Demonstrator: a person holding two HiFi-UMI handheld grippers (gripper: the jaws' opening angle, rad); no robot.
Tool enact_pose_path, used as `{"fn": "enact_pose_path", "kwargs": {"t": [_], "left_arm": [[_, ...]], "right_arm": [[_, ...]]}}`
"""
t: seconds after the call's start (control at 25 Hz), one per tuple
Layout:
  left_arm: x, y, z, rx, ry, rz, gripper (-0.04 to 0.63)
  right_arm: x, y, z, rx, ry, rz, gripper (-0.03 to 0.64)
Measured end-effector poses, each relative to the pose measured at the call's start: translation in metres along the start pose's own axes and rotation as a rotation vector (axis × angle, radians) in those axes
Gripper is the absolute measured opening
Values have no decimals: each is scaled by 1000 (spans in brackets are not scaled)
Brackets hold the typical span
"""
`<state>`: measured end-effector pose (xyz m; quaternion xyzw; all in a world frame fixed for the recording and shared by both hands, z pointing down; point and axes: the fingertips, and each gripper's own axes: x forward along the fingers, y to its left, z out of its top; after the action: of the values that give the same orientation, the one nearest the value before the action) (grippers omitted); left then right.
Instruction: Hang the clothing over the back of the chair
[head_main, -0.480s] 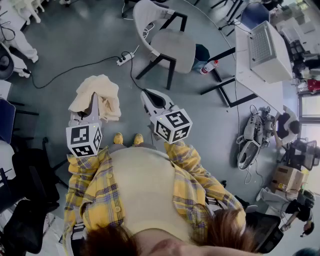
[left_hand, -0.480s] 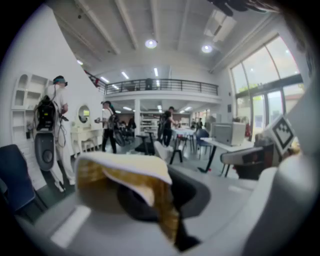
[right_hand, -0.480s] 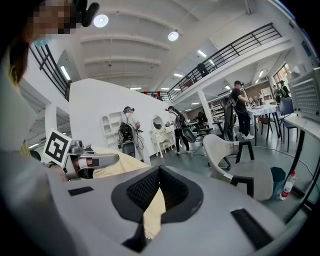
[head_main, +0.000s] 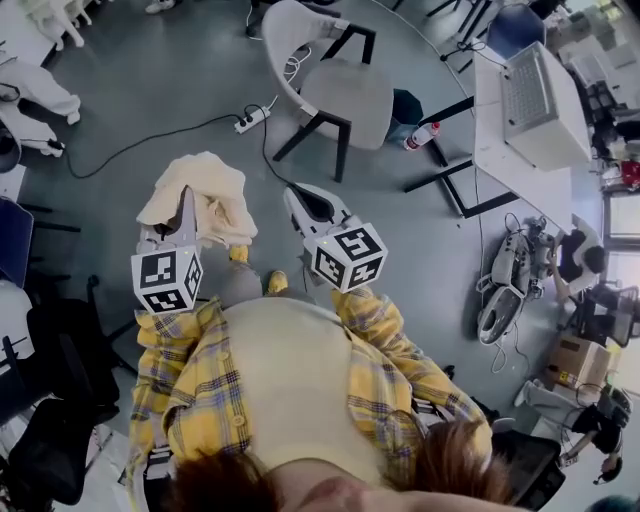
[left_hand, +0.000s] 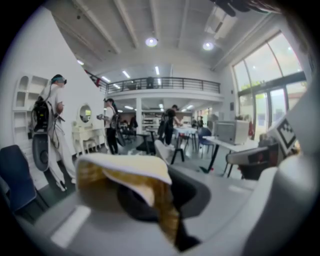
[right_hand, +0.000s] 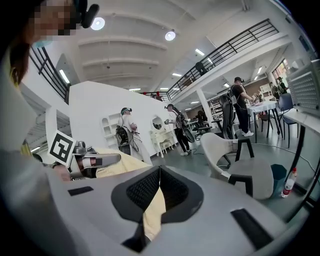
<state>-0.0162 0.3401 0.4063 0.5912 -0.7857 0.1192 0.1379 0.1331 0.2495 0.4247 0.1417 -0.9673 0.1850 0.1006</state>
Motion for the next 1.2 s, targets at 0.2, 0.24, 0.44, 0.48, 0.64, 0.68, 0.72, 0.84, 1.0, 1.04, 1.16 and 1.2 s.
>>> {"fn": "enact_pose_path", "kwargs": {"t": [0.2,0.24,0.44,0.48,0.64,0.68,0.72,0.84,1.0,1.04,1.16,1.2], "left_arm": [[25,4,7,11,-5,-15,21],[32,5,8,16,-6,-22,21],[63,19,12,17,5,-51,21],[70,23,13,14,7,-56,21],[98,41,22,8,13,-78,21],[105,46,25,8,13,-85,21],[111,52,28,8,12,-91,21],[131,66,36,8,12,-110,21],[156,81,44,8,10,-133,21],[162,84,45,9,10,-138,21],[177,94,47,13,15,-157,21],[181,96,47,16,16,-164,21]], "right_arm": [[13,-14,2,10,9,-15,15],[17,-18,4,13,9,-23,15],[46,-36,14,24,13,-61,15],[53,-39,17,19,15,-63,15],[83,-51,31,19,18,-79,15],[92,-53,35,21,19,-82,15],[100,-55,38,21,20,-84,15],[122,-57,47,30,25,-85,15],[149,-65,54,32,35,-95,15],[155,-67,55,32,37,-98,15],[172,-73,58,35,39,-109,15],[177,-75,59,37,39,-113,15]]}}
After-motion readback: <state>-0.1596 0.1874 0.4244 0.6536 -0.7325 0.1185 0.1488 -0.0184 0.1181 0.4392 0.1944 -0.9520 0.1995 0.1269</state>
